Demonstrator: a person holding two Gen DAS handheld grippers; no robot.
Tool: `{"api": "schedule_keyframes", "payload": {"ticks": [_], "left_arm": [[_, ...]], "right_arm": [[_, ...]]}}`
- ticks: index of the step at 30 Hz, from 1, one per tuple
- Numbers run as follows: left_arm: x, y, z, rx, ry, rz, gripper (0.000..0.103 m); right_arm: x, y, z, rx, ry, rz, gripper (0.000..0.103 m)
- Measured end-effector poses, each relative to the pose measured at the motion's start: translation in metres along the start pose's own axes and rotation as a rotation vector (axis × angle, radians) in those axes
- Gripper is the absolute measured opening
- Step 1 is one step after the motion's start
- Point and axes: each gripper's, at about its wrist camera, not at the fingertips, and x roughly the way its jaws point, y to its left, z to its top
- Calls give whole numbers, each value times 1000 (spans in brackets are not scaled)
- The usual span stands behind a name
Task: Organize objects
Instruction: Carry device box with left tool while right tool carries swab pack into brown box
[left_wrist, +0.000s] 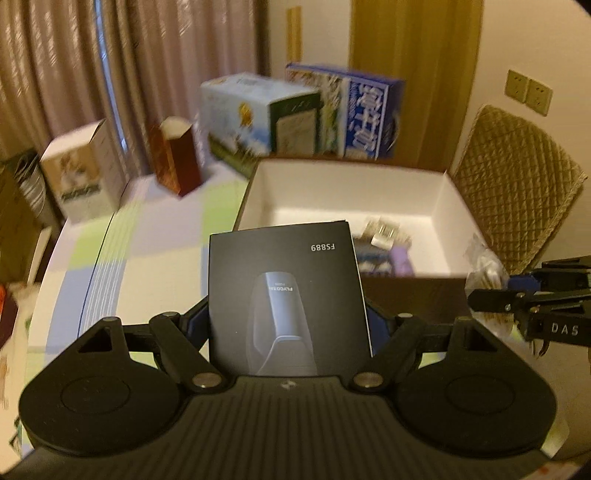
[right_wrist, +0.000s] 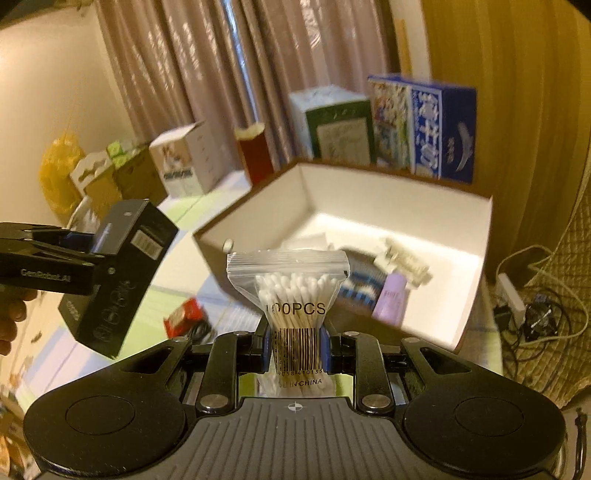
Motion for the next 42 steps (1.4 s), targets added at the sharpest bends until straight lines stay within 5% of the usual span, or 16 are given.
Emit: {"api": "schedule_keyframes", "payload": {"ticks": [8, 16, 29, 42], "left_arm": [[27, -19, 58, 60, -73, -27, 78], [84, -32, 89, 100, -25, -11, 78], [170, -38, 84, 154, 135, 21, 78], [200, -46, 72, 224, 220, 3, 82]], "right_arm": [[-4, -24, 41, 39, -86, -66, 22], [24, -56, 60, 90, -48, -150, 22], [74, -89, 60, 144, 74, -212, 22], [92, -101, 61, 131, 137, -271, 22]]}}
